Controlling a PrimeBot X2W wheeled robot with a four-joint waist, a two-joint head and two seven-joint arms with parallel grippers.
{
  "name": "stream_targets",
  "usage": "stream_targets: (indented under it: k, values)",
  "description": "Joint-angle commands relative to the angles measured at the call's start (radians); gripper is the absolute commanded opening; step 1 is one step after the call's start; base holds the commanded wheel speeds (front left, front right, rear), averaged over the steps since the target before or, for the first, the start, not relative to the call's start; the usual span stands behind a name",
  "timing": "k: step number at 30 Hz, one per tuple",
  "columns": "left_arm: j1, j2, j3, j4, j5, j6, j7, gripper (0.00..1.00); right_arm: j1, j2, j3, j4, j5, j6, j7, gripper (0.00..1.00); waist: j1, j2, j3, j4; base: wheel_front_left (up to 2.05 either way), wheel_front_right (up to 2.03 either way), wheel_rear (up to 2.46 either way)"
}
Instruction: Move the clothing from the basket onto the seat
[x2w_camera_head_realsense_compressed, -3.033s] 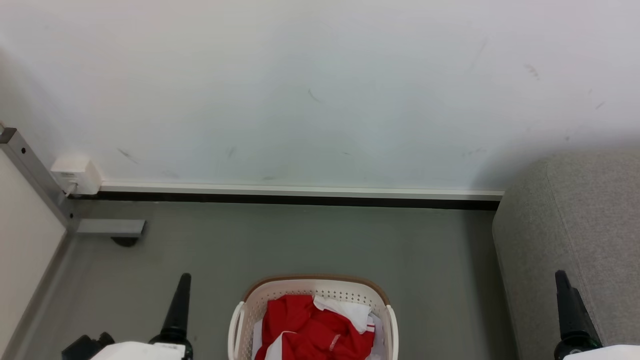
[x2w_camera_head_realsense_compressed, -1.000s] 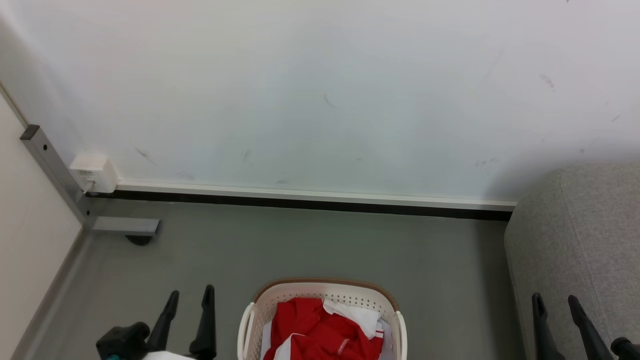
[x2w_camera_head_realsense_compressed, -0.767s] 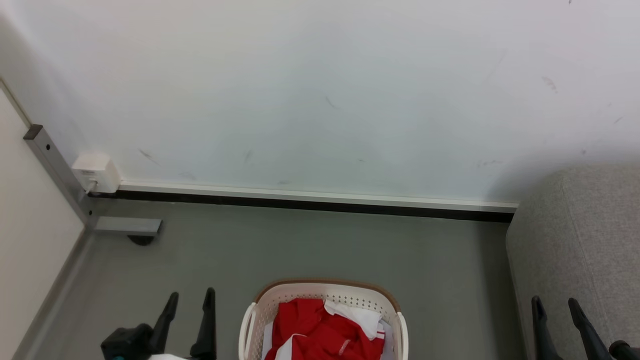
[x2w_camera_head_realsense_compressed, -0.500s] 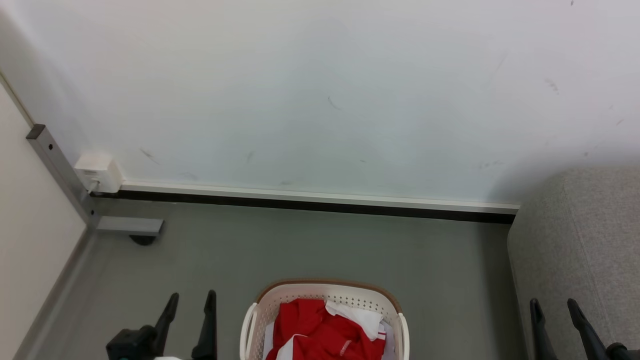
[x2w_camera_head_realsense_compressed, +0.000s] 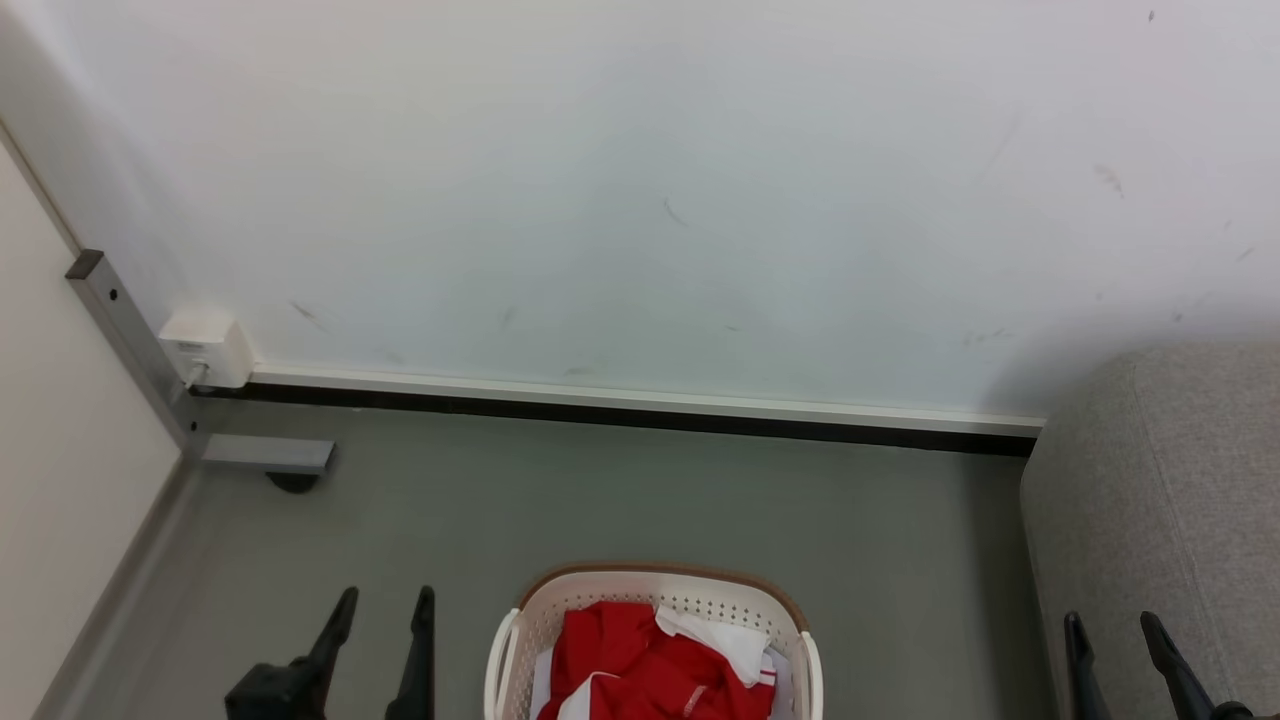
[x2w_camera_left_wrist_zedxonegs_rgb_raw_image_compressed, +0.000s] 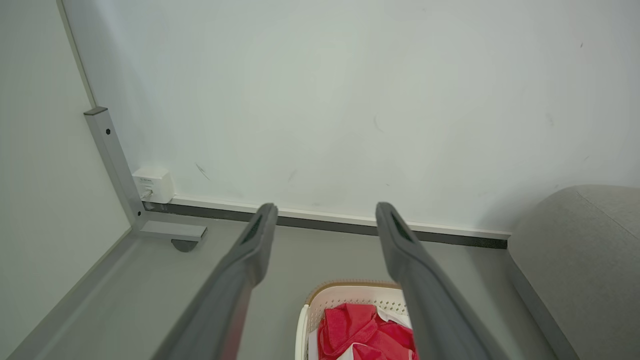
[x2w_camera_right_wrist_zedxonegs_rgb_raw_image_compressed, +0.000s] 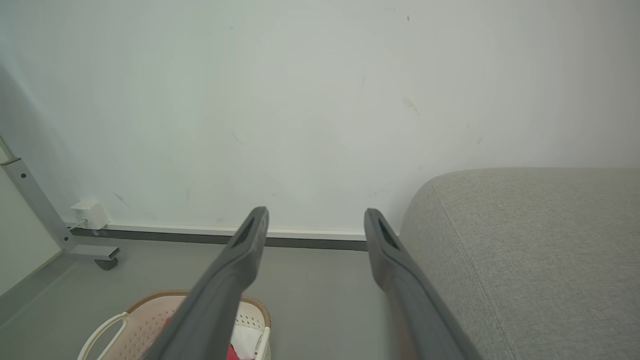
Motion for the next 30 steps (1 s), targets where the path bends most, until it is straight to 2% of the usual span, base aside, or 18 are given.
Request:
stream_targets:
  k: [1,8,19,30]
  values:
    - [0.009,0.006,0.002,0.003,0.031,-0.001,-0.008,1.00,0.008,-0.001,-0.002,0.003,-0.012,-0.002,-0.009,1.00,0.0000,0.0000,-0.001,0.000,0.00,0.00,0.00]
    - [0.012,0.006,0.004,0.014,0.076,-0.009,-0.020,1.00,0.016,0.001,-0.008,0.013,-0.043,-0.002,-0.020,1.00,0.0000,0.0000,-0.006,0.002,0.00,0.00,0.00]
    - [0.008,0.005,0.001,0.035,0.010,-0.035,-0.017,1.00,0.015,0.008,-0.012,0.017,-0.012,-0.002,-0.017,1.00,0.0000,0.0000,-0.005,-0.004,0.00,0.00,0.00]
    - [0.005,0.004,0.007,0.031,0.002,-0.040,-0.017,1.00,0.007,0.007,-0.005,0.017,-0.012,-0.002,-0.017,1.00,0.0000,0.0000,-0.001,-0.015,0.00,0.00,0.00]
